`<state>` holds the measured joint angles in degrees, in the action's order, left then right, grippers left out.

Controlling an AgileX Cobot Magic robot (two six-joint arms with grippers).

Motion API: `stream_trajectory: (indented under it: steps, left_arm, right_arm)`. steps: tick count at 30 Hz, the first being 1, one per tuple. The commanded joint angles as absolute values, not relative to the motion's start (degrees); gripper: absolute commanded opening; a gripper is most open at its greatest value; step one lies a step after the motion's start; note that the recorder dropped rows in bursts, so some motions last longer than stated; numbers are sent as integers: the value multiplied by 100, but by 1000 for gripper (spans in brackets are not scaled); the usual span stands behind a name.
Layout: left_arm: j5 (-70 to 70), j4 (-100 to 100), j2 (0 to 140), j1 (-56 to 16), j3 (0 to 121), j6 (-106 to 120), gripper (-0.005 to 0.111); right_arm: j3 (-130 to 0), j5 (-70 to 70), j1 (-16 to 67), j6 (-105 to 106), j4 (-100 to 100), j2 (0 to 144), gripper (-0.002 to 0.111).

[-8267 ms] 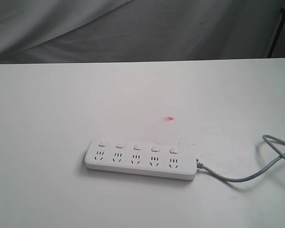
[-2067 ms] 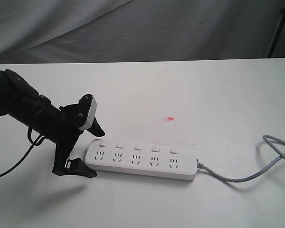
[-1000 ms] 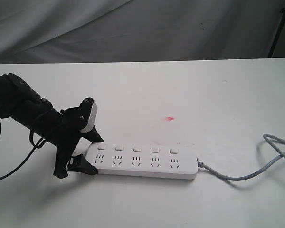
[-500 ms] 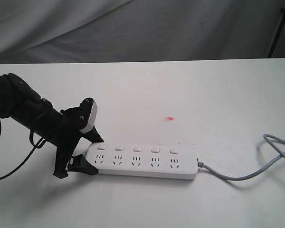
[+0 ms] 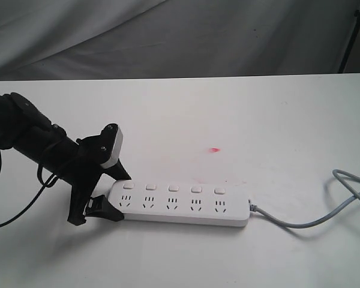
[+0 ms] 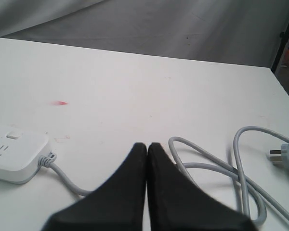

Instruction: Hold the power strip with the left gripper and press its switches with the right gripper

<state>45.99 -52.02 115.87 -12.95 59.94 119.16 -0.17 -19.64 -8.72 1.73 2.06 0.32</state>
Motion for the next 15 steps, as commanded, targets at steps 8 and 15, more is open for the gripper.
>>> stream_trajectory:
  steps: [8,15]
  left_arm:
    - [4636,-5183,11604,-1326,6015,11870,6]
    - [4636,-5183,11604,-1326,6015,11884,6]
  right_arm:
    - [0,-1681,-849,209,281,0,0]
    - [0,-371,-849,209,240,0,0]
